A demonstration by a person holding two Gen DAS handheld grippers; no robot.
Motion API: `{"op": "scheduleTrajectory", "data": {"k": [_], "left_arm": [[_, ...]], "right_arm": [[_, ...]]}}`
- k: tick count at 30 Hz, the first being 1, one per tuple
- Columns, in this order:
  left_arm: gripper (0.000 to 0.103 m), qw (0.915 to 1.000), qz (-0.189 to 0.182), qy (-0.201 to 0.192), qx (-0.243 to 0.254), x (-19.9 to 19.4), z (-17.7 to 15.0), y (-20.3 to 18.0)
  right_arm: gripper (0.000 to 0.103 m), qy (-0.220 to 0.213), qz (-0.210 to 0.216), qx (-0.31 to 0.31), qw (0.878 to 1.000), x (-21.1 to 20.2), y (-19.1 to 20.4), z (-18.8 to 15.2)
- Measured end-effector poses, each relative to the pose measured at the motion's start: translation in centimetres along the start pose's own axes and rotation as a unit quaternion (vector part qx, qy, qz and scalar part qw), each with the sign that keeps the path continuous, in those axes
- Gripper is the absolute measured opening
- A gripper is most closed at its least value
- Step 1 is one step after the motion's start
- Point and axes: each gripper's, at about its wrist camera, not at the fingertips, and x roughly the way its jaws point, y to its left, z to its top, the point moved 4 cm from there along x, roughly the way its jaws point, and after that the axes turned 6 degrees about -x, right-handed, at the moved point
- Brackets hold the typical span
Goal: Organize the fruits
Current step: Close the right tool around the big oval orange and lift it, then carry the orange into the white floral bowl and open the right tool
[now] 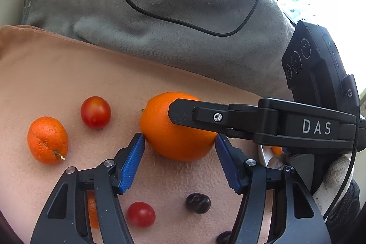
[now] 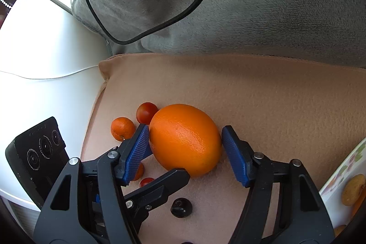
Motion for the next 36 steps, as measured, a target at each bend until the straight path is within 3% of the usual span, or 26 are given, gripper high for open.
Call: {"op": "scheduleTrajectory", "data": {"k": [7,20,36], "left_arm": [[0.063,0.9999,0.005,-0.004,0.008,0.4,-0.5,-0.9],[0.063,0.9995,-0.001,-0.02,0.026,-2.9,-2.5,-3.3],[0.063,0.9966,-0.029,-0.03,0.071,-5.9,-6.6,-10.0]], "right_arm": [[0.068,-0.004,0.001,0.0,1.0,-1.0,-0.2,-0.5],[0.068,-0.025,0.0,-0.001,1.0,-4.5,0.8,-2.3],[0.068,-0.073,-0.022,0.001,0.997,-11.8,1.1,-6.7]]}}
